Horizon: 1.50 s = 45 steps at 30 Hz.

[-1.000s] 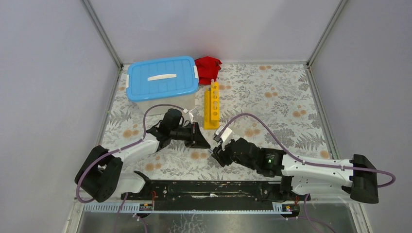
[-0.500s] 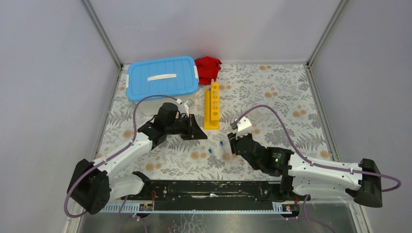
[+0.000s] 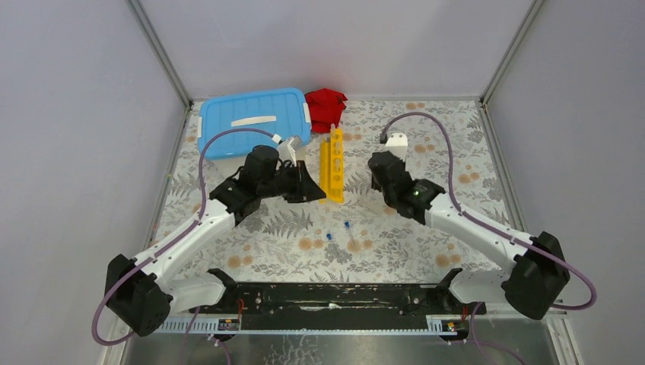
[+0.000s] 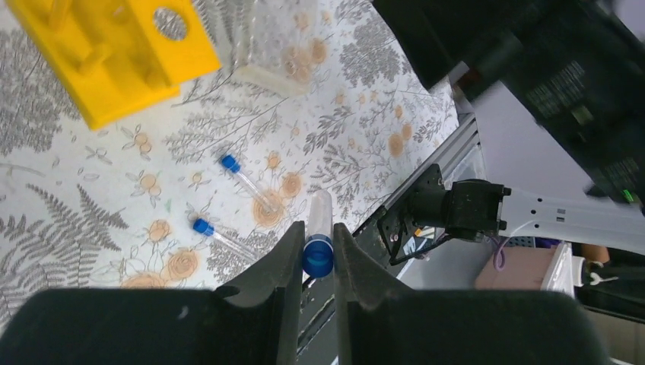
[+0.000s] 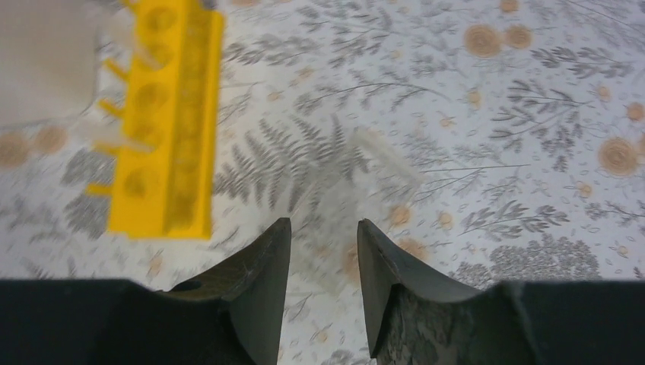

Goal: Organize the chemistry lab equipment
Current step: Insert the test tube into the slot of the test tube rack, then move the test tube rack to the center of the board.

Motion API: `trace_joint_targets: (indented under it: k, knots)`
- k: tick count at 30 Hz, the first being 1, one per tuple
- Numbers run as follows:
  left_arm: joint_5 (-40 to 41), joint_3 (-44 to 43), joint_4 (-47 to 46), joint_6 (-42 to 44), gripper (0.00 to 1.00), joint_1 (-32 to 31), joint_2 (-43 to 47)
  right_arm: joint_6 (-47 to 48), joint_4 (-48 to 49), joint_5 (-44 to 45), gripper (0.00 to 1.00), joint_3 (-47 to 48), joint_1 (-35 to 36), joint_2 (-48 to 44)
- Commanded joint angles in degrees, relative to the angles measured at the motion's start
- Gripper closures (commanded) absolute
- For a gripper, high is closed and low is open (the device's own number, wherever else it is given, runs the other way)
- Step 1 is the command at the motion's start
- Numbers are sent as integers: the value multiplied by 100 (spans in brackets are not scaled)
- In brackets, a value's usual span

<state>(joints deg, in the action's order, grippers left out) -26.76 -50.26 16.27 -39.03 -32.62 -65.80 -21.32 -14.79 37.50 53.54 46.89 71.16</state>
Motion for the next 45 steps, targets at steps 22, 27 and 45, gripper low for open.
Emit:
trace_joint_targets:
  k: [22, 27, 45]
  knots:
    - [3108, -2024, 233, 1432, 98, -1835, -1784, -1275, 27, -2091, 62, 1889, -3061, 3171]
    - [3281, -2356, 189, 1636, 99, -1967, -2260, -1435, 41, -2310, 63, 1887, -3151, 3439]
    - [4075, -3418, 493, 2435, 100, -2584, -3427, -2136, 424, -2741, 64, 841, -3156, 3128]
